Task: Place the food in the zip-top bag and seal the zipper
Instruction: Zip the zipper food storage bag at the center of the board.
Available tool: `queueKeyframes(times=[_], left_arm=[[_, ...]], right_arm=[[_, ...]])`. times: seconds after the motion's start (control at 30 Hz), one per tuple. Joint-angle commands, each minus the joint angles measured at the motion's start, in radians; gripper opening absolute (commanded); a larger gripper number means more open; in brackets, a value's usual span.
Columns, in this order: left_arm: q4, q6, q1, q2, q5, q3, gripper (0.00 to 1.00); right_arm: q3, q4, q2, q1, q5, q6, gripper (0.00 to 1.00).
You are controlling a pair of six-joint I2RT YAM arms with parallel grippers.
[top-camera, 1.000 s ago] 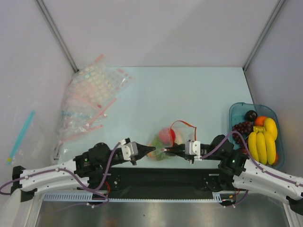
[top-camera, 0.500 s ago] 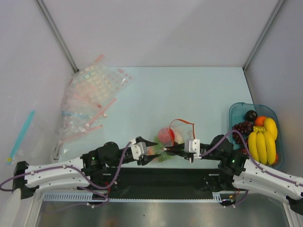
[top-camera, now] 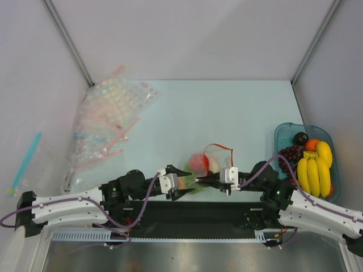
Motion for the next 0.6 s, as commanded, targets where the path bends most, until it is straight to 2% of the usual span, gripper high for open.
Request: queueKeyframes(times=[0.0,0.03,0.13,0.17,0.23,0.27,0.57], left_arm=[[0.06,0.041,-0.004,0.042,0.041,0.045,0.57],[0.063,0.05,-0.004,0.05,0.038,0.048,0.56],[0.071,0.064,-0.004,0.073,0.03,0.06,0.41],[0.074,0.065,-0.004,0.074,0.03,0.062,0.25],[0.074,0.065,-0.004,0.067,0.022,0.063,0.06],[0.074,0.065,-0.004,0.061,0.019,0.063,0.01],[0.106,0.032,-0.004,-0.12,0.01,-0.001,0.0]], right_arm=[[0.026,0.058,0.004,0.004,-0.034,0.009,0.0],[0.026,0.058,0.006,0.004,-0.037,0.009,0.0],[0.026,0.06,0.007,0.005,-0.046,0.009,0.0],[0.028,0.058,0.007,0.005,-0.046,0.008,0.0],[0.029,0.055,0.01,0.005,-0.045,0.006,0.0],[0.029,0.057,0.012,0.005,-0.045,0.008,0.0],[0.04,0.052,-0.002,0.008,0.009,0.042,0.0]])
